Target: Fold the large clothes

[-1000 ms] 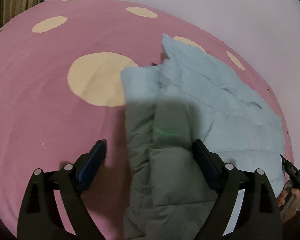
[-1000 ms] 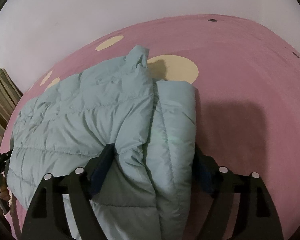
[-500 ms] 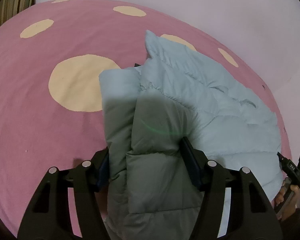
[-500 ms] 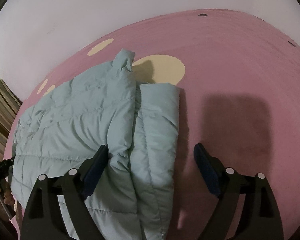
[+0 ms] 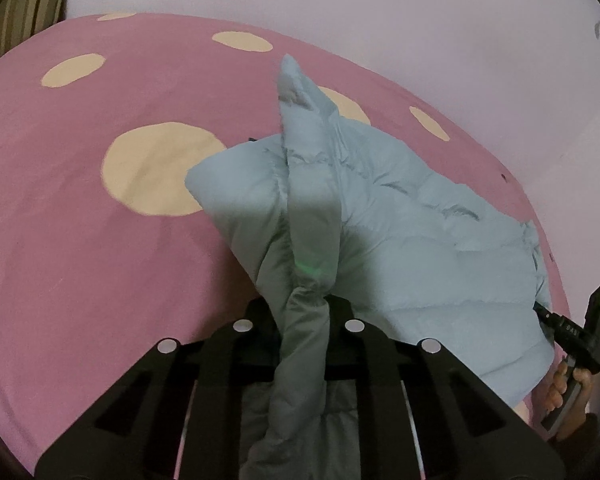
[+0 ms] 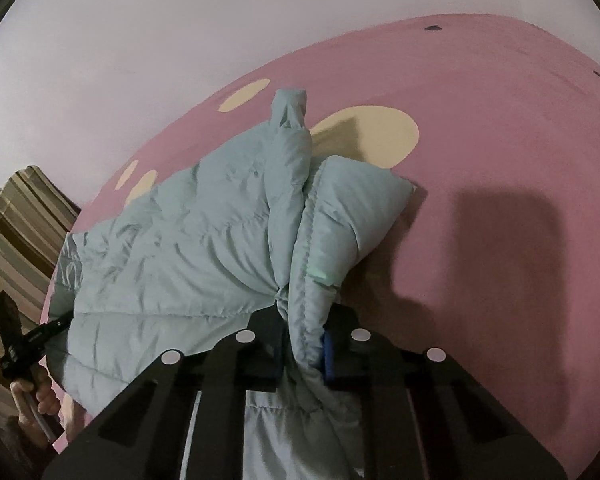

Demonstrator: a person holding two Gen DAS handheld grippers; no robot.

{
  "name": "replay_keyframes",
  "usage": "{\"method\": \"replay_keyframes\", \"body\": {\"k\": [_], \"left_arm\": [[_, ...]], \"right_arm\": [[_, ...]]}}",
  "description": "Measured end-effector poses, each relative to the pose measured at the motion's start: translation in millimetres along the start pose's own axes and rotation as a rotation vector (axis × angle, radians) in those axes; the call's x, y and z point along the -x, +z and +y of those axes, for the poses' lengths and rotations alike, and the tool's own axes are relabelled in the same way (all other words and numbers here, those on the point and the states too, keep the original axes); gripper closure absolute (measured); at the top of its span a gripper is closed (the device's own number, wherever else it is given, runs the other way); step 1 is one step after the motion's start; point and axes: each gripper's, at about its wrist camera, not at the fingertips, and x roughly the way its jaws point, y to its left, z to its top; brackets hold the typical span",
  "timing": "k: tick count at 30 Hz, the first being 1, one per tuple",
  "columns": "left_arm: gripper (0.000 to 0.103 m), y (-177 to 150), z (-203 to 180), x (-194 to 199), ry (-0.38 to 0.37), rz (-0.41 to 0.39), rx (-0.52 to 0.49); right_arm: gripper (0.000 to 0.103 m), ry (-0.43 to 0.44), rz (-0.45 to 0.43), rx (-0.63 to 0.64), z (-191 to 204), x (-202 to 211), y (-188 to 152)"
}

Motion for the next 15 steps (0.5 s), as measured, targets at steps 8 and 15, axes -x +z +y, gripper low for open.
{"method": "replay_keyframes", "body": {"k": [8,15], "left_arm": [[0.092,-35,20,56,0.008,-0.008,0.017],[0.092,-84,42,104,0.012,0.001,0.069]], "right_arm": [[0.090,0.046,0.026,0.019,22,35,-44],[0.090,0.080,0.067,0.004,29,62,-95]]}}
